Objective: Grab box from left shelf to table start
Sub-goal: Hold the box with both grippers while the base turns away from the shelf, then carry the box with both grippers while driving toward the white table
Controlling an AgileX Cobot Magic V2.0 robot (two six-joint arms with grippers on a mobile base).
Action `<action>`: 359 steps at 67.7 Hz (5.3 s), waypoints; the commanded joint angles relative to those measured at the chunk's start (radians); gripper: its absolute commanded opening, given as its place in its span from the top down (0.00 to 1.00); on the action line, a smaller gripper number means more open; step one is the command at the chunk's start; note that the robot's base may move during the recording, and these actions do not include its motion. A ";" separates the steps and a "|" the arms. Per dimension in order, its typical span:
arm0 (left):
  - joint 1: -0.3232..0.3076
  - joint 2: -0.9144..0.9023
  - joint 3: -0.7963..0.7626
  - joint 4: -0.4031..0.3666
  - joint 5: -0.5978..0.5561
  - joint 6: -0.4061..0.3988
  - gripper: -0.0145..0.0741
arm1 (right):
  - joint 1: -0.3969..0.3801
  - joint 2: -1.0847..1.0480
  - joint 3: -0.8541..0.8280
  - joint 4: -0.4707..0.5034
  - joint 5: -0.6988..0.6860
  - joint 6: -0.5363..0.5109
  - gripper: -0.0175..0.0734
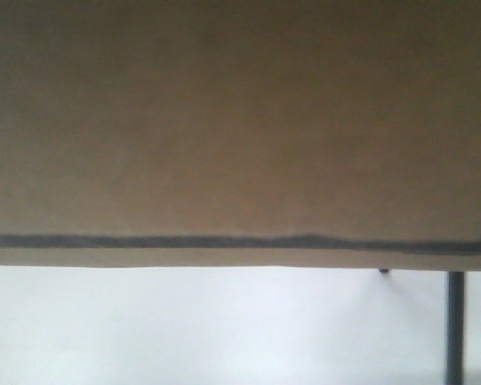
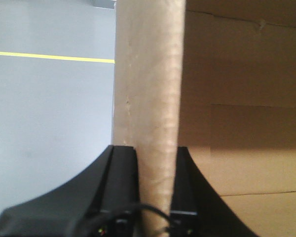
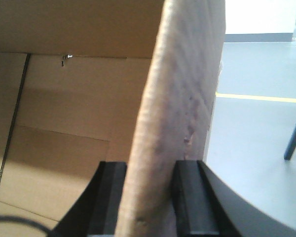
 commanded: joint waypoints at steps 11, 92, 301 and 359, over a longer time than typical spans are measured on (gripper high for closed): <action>-0.008 0.016 -0.037 -0.062 -0.188 -0.020 0.95 | -0.003 0.023 -0.030 -0.031 -0.154 -0.021 0.74; -0.008 0.016 -0.037 -0.062 -0.188 -0.020 0.95 | -0.003 0.023 -0.030 -0.031 -0.154 -0.021 0.74; -0.008 0.022 -0.037 -0.062 -0.174 -0.020 0.95 | -0.003 0.023 -0.030 -0.031 -0.150 -0.021 0.74; -0.008 0.022 -0.037 -0.062 -0.174 -0.020 0.95 | -0.003 0.023 -0.030 -0.031 -0.147 -0.021 0.74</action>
